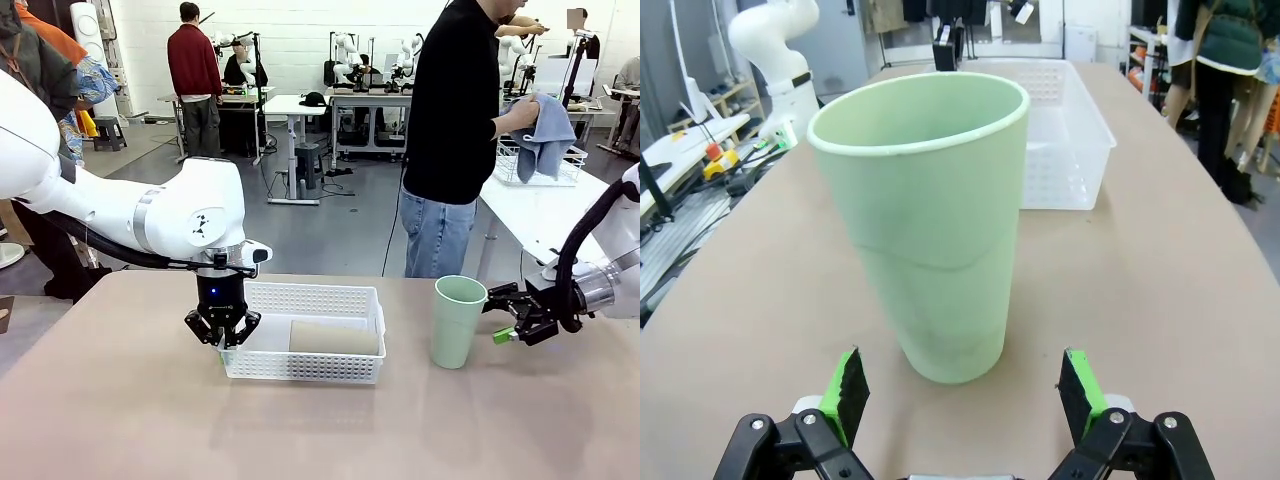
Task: Clean and organize the cups into the basket.
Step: Pick up the Reusable plastic cup from the right side of the table and stack it inside the Organizing basket in the center of the table.
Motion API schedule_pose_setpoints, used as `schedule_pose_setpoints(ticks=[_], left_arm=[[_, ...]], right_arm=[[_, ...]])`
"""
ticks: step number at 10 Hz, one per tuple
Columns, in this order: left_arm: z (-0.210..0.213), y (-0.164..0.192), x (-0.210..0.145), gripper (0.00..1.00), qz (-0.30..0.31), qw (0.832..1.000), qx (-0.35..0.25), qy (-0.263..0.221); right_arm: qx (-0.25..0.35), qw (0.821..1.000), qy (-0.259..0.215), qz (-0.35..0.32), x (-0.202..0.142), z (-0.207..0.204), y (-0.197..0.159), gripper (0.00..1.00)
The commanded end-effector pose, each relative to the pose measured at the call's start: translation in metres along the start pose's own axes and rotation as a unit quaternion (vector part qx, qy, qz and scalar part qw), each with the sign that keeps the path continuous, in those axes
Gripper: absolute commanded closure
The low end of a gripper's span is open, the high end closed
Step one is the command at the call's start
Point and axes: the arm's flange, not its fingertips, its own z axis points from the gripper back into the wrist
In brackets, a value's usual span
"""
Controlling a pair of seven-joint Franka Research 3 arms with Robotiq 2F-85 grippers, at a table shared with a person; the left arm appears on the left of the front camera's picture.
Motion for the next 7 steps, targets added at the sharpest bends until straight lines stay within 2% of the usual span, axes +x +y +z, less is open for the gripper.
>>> schedule_pose_setpoints(ticks=[1,7], left_arm=[[-0.003,0.001,-0.001,1.0,-0.001,1.0,0.003,0.002],[-0.003,0.001,-0.001,1.0,-0.001,1.0,0.003,0.002]], right_arm=[[0.012,1.0,0.005,0.007,0.0,-0.01,-0.002,0.0],[0.038,0.999,0.006,0.014,0.0,-0.036,-0.01,0.0]])
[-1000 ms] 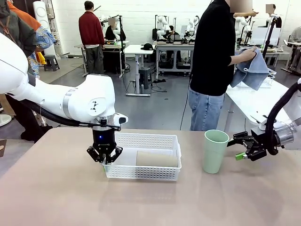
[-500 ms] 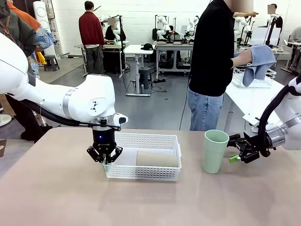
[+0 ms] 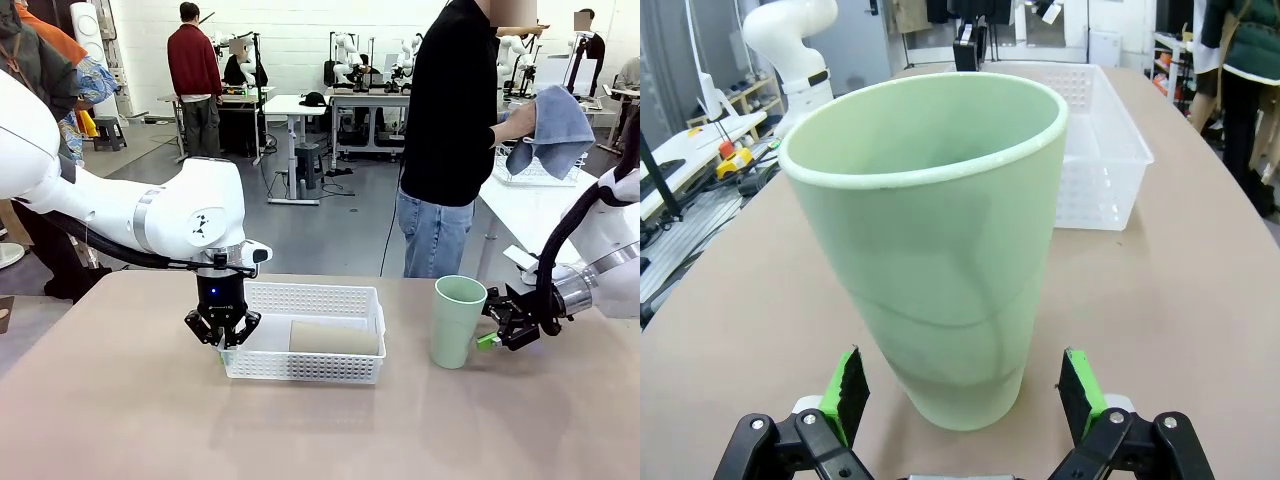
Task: Clean and organize the cups into the basket.
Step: Pick up the Reusable plastic cup from the right side of the table and stack it inside the Organizing basket in the center of the table.
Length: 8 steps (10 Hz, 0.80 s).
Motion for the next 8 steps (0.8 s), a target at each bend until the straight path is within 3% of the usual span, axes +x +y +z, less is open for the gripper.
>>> schedule_pose_setpoints(ticks=[1,8], left_arm=[[-0.003,0.001,-0.001,1.0,-0.001,1.0,0.003,0.002],[-0.003,0.001,-0.001,1.0,-0.001,1.0,0.003,0.002]], right_arm=[[0.015,1.0,0.009,0.007,-0.002,-0.006,-0.006,0.0],[0.054,0.999,0.002,-0.003,-0.007,-0.035,-0.014,0.0]])
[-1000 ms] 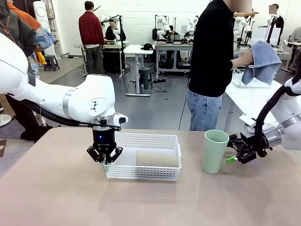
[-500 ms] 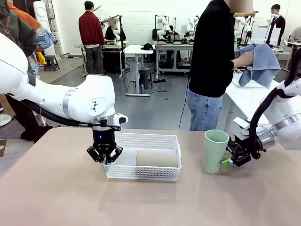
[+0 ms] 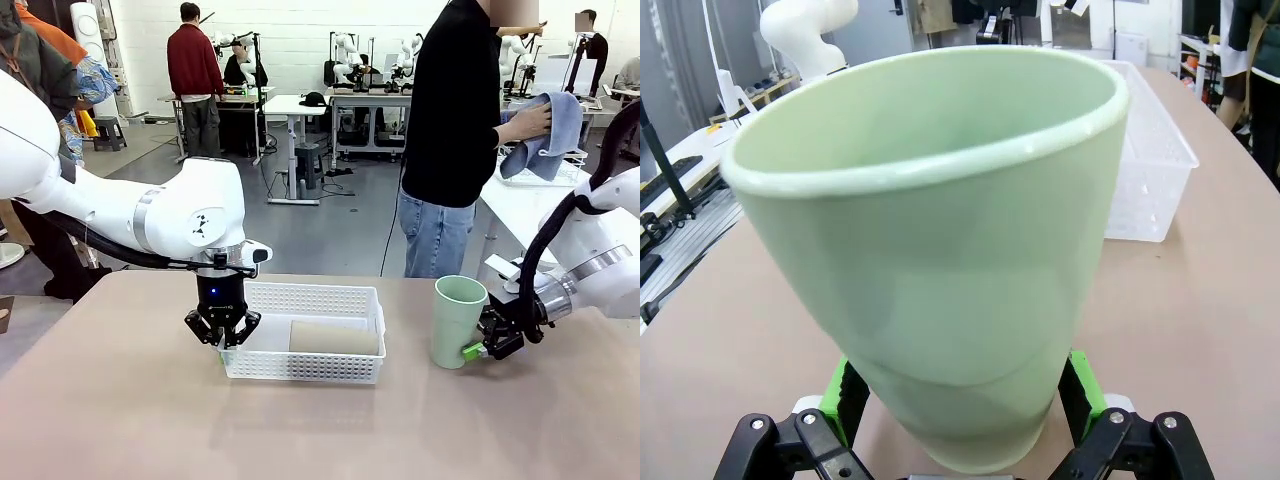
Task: Clean and organize the cups into the basket.
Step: Pick up the Reusable plastic cup from the right side of the table and stack it inside the Organizing basket in the center of the table.
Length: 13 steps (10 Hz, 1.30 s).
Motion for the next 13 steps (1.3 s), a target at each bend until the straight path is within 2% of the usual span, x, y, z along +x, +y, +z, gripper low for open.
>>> schedule_pose_setpoints(ticks=[1,3,4,5,6,7,8,9,10,11,12,13], left_arm=[[-0.003,0.001,-0.001,1.0,-0.001,1.0,0.003,0.002],[-0.003,0.001,-0.001,1.0,-0.001,1.0,0.003,0.002],[-0.003,0.001,-0.001,1.0,-0.001,1.0,0.003,0.002],[-0.003,0.001,-0.001,1.0,-0.001,1.0,0.003,0.002],[-0.003,0.001,-0.001,1.0,-0.001,1.0,0.003,0.002],[-0.003,0.001,-0.001,1.0,-0.001,1.0,0.003,0.002],[-0.003,0.001,-0.001,1.0,-0.001,1.0,0.003,0.002],[-0.003,0.001,-0.001,1.0,-0.001,1.0,0.003,0.002],[-0.003,0.001,-0.001,1.0,-0.001,1.0,0.003,0.002],[-0.003,0.001,-0.001,1.0,-0.001,1.0,0.003,0.002],[-0.003,0.001,-0.001,1.0,-0.001,1.0,0.003,0.002],[-0.003,0.001,-0.001,1.0,-0.001,1.0,0.003,0.002]], right_arm=[[0.026,1.0,0.005,-0.001,-0.002,-0.007,-0.011,0.0],[0.04,0.999,0.003,0.019,-0.005,-0.015,-0.011,0.0],[0.044,0.999,-0.004,0.03,-0.004,-0.014,-0.01,0.07],[0.049,0.998,-0.006,0.035,-0.003,-0.013,-0.01,0.58],[0.048,0.998,-0.008,0.036,-0.003,-0.013,-0.009,0.58],[0.047,0.998,-0.009,0.036,-0.004,-0.013,-0.009,1.0],[0.047,0.998,-0.008,0.037,-0.004,-0.013,-0.009,0.65],[0.046,0.998,-0.007,0.039,-0.004,-0.012,-0.009,1.0],[0.04,0.998,-0.008,0.038,-0.001,-0.011,-0.007,0.79],[0.001,1.0,-0.004,0.019,0.007,-0.008,-0.002,1.0],[-0.053,0.998,0.008,-0.019,0.029,-0.007,0.01,1.0],[-0.096,0.995,0.024,-0.029,0.056,-0.007,0.027,1.0]])
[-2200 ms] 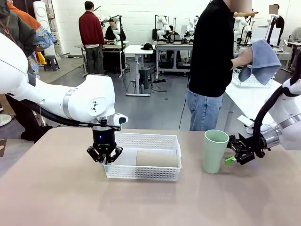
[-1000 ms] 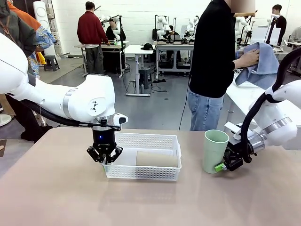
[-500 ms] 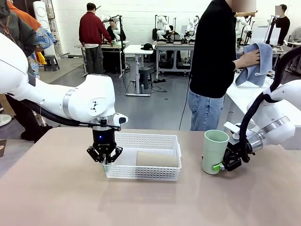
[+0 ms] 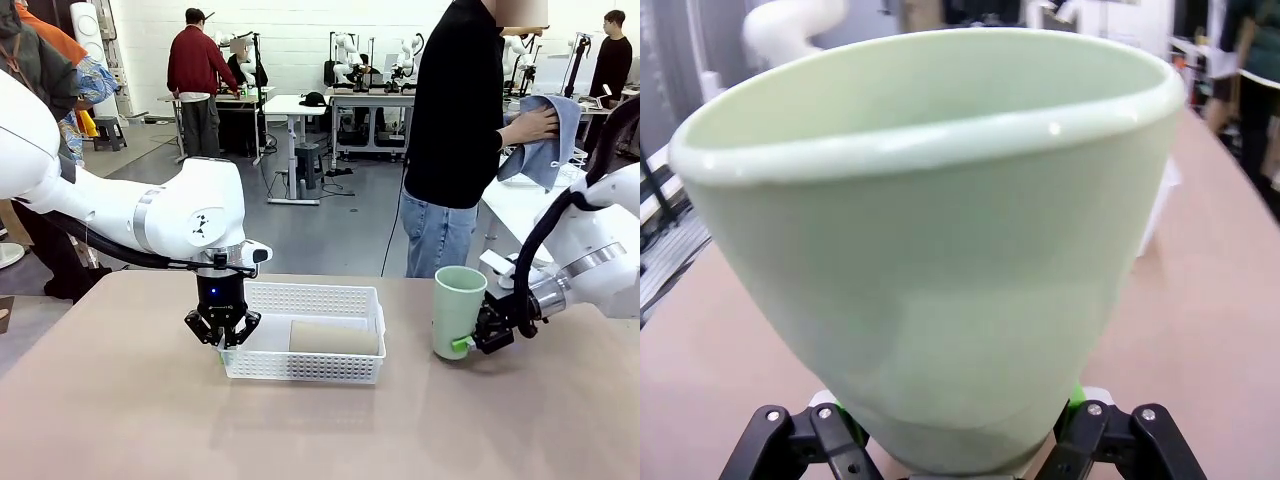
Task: Clean and organize the cups into the basket.
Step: Pick up the Reusable plastic cup from the right side of the table and stack it inside the Organizing basket in the center of the table.
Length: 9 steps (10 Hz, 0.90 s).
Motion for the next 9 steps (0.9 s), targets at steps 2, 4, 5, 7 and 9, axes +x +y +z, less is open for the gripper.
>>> schedule_pose_setpoints(ticks=[2,4,5,7,9], left_arm=[[-0.003,0.001,-0.001,1.0,-0.001,1.0,0.003,0.002],[-0.003,0.001,-0.001,1.0,-0.001,1.0,0.003,0.002],[-0.003,0.001,-0.001,1.0,-0.001,1.0,0.003,0.002],[-0.003,0.001,-0.001,1.0,-0.001,1.0,0.003,0.002],[-0.003,0.001,-0.001,1.0,-0.001,1.0,0.003,0.002]], right_arm=[[-0.113,0.99,0.073,-0.05,0.085,-0.006,0.056,1.0],[-0.143,0.984,0.092,-0.043,0.137,-0.012,0.077,1.0],[-0.144,0.984,0.093,-0.039,0.159,-0.014,0.086,1.0],[-0.144,0.985,0.09,-0.04,0.182,-0.019,0.096,1.0],[-0.14,0.986,0.087,-0.026,0.187,-0.015,0.093,1.0]])
